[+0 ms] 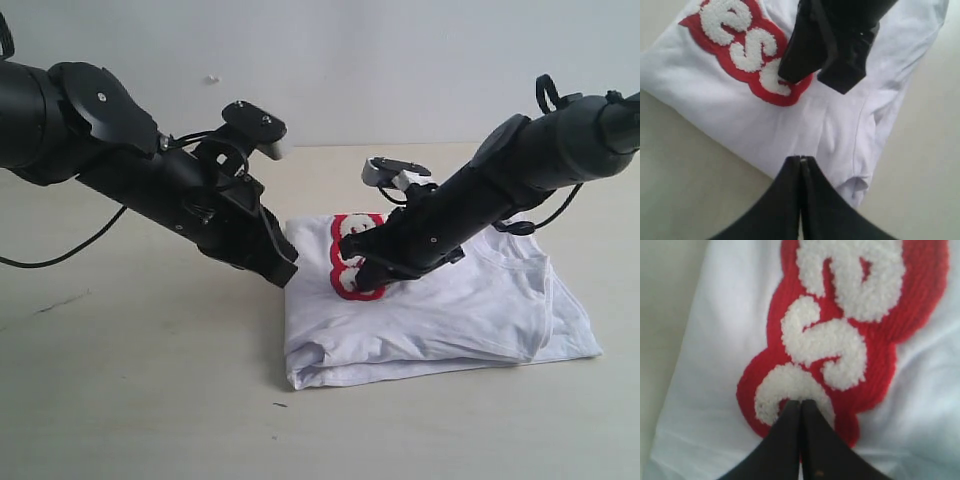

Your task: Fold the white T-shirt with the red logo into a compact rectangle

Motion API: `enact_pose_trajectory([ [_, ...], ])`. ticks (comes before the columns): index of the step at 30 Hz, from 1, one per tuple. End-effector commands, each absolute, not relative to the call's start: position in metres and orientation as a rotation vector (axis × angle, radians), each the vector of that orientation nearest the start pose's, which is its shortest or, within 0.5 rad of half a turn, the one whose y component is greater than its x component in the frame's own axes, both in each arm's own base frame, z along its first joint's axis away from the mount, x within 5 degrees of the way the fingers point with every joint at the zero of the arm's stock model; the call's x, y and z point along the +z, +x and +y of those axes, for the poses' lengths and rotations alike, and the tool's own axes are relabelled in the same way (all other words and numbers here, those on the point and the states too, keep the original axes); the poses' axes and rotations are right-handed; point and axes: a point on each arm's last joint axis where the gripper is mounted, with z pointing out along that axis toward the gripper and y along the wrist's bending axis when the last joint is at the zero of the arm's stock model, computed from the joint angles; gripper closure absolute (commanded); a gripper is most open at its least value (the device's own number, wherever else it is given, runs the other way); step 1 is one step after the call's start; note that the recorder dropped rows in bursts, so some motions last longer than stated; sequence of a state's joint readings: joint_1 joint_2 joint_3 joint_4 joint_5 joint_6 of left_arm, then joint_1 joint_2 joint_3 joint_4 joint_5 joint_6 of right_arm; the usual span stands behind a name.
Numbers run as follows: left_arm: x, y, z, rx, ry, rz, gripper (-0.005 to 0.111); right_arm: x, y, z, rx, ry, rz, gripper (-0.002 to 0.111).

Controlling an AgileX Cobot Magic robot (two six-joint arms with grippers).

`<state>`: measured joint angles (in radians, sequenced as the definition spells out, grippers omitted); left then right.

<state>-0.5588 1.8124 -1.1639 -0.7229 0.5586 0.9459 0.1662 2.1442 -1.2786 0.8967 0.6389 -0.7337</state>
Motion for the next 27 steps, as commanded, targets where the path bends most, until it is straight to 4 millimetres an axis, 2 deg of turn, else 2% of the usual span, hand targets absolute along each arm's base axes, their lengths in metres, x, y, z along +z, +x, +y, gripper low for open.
enact_pose_trajectory([
  [1, 0.205, 0.302, -0.225, -0.559, 1.16, 2.267, 0.107, 0.146, 0.391, 0.106, 0.648, -0.413, 2.653, 0.108],
  [3, 0.205, 0.302, -0.225, -0.565, 1.161, 2.27, 0.107, 0.167, 0.393, 0.094, 0.477, -0.437, 2.601, 0.108],
  [5, 0.205, 0.302, -0.225, -0.567, 1.161, 2.273, 0.107, 0.177, 0.395, 0.077, 0.31, -0.342, 2.616, 0.108],
  [8, 0.205, 0.302, -0.226, -0.572, 1.156, 2.274, 0.107, 0.176, 0.397, 0.045, 0.056, -0.212, 2.667, 0.108],
  [10, 0.205, 0.302, -0.226, -0.574, 1.153, 2.275, 0.107, 0.168, 0.398, 0.03, -0.045, -0.158, 2.699, 0.108],
  [14, 0.205, 0.301, -0.226, -0.58, 1.156, 2.278, 0.107, 0.14, 0.403, 0.013, -0.071, -0.098, 2.749, 0.108],
  [18, 0.205, 0.3, -0.226, -0.586, 1.162, 2.282, 0.107, 0.111, 0.406, 0.012, -0.074, -0.109, 2.796, 0.108],
  [20, 0.205, 0.3, -0.226, -0.586, 1.162, 2.282, 0.107, 0.105, 0.407, 0.012, -0.073, -0.11, 2.803, 0.108],
  [23, 0.205, 0.3, -0.226, -0.585, 1.161, 2.281, 0.107, 0.107, 0.409, 0.013, -0.07, -0.116, 2.778, 0.108],
  [27, 0.205, 0.3, -0.226, -0.586, 1.162, 2.282, 0.107, 0.127, 0.417, 0.012, -0.078, -0.121, 2.716, 0.108],
])
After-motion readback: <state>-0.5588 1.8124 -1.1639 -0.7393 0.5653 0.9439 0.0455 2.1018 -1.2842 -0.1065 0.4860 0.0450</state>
